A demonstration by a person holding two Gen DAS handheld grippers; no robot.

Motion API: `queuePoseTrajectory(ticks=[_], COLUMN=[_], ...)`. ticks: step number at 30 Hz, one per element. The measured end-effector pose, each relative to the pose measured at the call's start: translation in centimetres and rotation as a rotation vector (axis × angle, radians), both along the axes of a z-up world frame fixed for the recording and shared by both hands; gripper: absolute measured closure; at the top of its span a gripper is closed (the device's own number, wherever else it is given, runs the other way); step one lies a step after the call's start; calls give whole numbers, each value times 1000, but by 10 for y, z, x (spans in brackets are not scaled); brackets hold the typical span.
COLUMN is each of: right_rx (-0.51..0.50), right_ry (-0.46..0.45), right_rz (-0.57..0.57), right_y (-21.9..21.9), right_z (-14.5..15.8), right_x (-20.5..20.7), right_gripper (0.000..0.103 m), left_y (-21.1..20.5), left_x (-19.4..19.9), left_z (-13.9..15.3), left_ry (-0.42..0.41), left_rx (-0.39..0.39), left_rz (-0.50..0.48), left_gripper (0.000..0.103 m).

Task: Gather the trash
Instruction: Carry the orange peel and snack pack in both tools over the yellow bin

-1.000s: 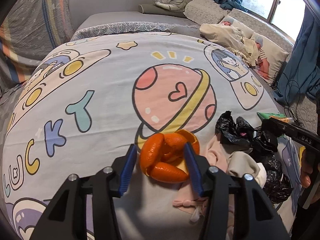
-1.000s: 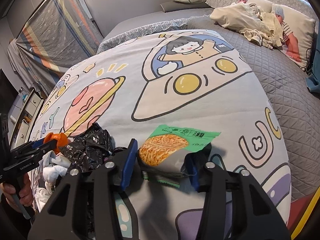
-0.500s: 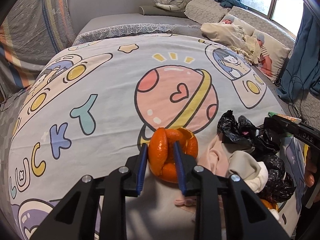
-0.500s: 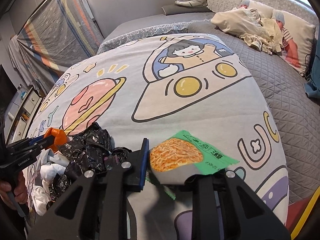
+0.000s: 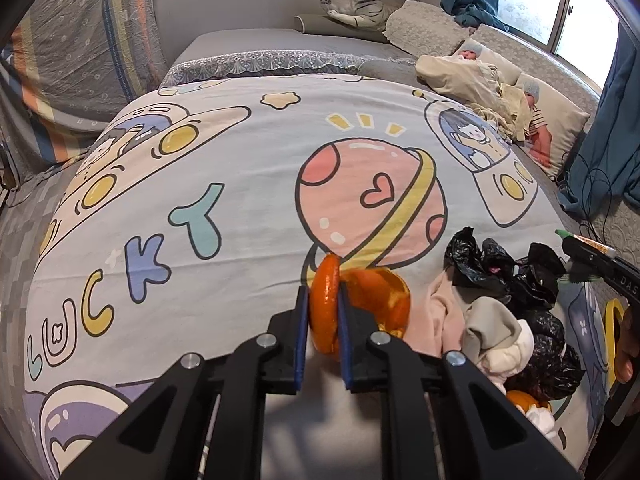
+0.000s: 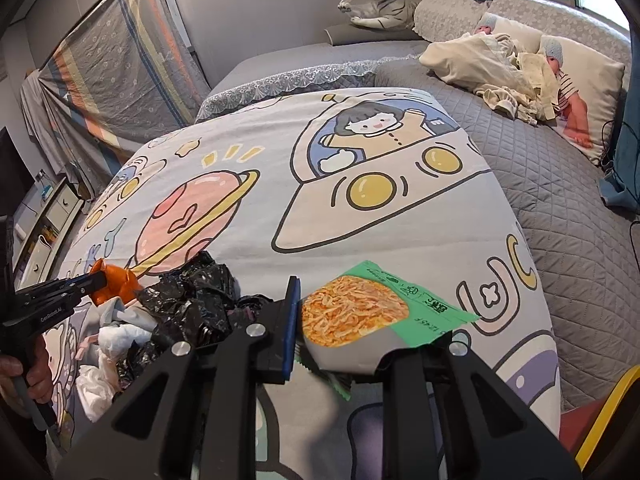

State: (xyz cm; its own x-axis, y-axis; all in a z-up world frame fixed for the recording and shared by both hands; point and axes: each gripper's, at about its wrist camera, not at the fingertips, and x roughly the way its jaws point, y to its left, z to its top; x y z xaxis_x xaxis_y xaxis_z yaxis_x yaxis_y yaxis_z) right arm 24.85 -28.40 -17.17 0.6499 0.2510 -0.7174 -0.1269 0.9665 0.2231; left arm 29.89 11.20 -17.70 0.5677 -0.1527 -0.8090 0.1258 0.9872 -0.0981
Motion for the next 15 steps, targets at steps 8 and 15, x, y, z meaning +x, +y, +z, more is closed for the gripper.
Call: queuePoseTrajectory(ticks=[8,15], right_rx=[23,50], right_ry=[-24,-42], right_rz=[23,50], right_y=[3,4], right_z=[15,28], right_x=[-16,-32], right_gripper=[85,85], left_y=[10,19], left_x=[-12,-27], left_z=[14,29], left_ry=[-26,-57], left_rx=[-10,-21], left_rz=[20,33], left_gripper=[91,91])
